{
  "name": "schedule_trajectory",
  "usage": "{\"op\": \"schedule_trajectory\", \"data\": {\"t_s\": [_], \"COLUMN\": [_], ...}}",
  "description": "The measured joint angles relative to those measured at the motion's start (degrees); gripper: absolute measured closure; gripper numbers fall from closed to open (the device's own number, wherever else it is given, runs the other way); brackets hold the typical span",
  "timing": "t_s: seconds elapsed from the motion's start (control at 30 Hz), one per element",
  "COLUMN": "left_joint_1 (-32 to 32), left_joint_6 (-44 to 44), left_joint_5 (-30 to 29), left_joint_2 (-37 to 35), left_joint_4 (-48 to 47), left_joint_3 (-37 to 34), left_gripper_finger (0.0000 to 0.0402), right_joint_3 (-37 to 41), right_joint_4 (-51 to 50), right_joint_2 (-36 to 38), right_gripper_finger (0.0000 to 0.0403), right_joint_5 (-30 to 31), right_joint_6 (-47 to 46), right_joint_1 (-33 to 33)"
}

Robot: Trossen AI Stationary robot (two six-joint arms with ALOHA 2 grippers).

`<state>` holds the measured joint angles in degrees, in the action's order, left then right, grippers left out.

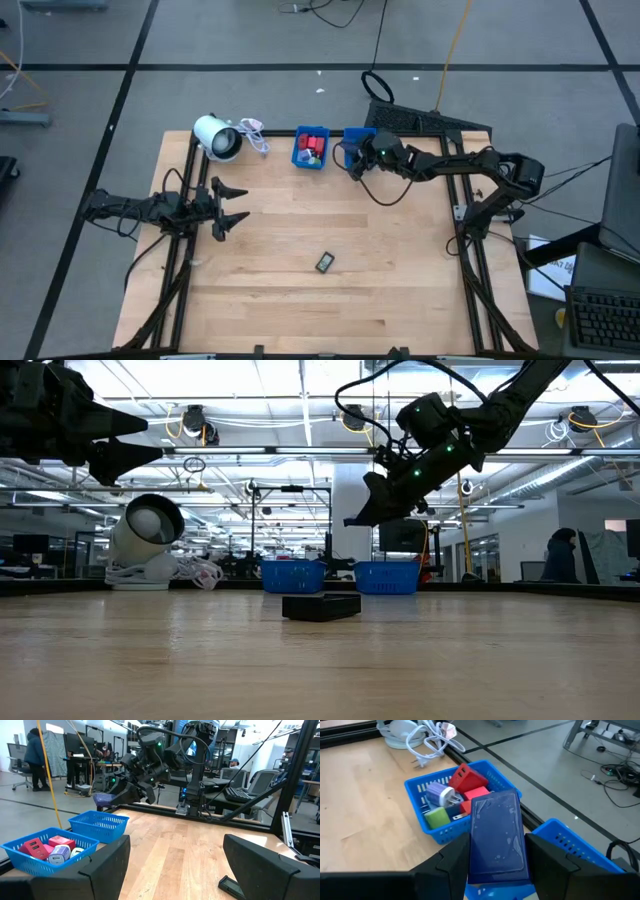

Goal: Pick & Place Office items
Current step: Put the blue digital clock into the right basket

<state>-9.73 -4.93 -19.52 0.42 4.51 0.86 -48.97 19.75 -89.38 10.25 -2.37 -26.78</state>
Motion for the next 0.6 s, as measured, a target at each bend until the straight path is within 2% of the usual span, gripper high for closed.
{"op": "schedule_trajectory", "data": {"t_s": [0.6], "left_joint_1": [0.0], "left_joint_6": [0.0], "left_joint_5": [0.0], "left_joint_2": [0.0], "left_joint_4": [0.0], "left_joint_3": [0.0], "left_gripper_finger": [0.0078], "right_joint_3": [0.0], "right_joint_4": [-0.5], "right_joint_2": [0.0], "right_gripper_finger": [0.0239], "right_joint_5": [-0.1], "right_joint_6": [0.2], "right_joint_1": [-5.2]}}
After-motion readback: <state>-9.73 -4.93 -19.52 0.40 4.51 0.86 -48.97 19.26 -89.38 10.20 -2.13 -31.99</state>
